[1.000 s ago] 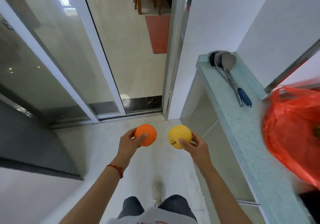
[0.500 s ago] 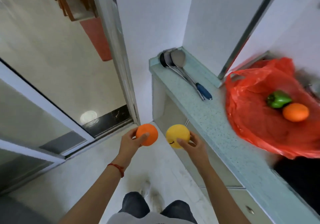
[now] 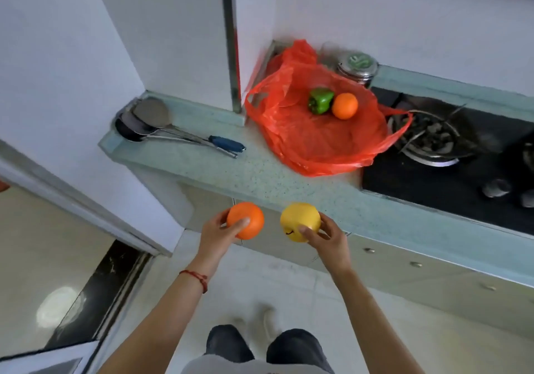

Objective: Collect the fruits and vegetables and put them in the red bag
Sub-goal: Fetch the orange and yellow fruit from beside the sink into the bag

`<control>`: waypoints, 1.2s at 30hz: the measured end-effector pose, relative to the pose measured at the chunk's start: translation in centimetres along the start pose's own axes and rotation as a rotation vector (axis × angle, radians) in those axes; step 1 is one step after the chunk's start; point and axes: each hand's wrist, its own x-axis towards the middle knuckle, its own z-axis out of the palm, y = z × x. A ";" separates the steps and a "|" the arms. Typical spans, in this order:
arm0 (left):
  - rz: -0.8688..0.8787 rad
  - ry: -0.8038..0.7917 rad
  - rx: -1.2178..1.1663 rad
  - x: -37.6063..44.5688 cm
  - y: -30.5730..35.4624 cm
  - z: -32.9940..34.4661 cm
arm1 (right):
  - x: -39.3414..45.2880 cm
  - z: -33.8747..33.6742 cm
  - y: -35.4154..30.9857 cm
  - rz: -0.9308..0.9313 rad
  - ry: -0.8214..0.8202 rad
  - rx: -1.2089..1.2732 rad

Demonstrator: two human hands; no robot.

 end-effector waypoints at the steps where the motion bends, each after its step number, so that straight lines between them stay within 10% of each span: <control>1: 0.008 -0.032 0.009 0.3 0.2 0.7 | -0.1 -0.7 0.2 0.008 0.028 0.009; 36: 0.124 -0.245 0.034 21.4 13.9 16.1 | 21.9 -7.7 -9.0 -0.041 0.208 0.023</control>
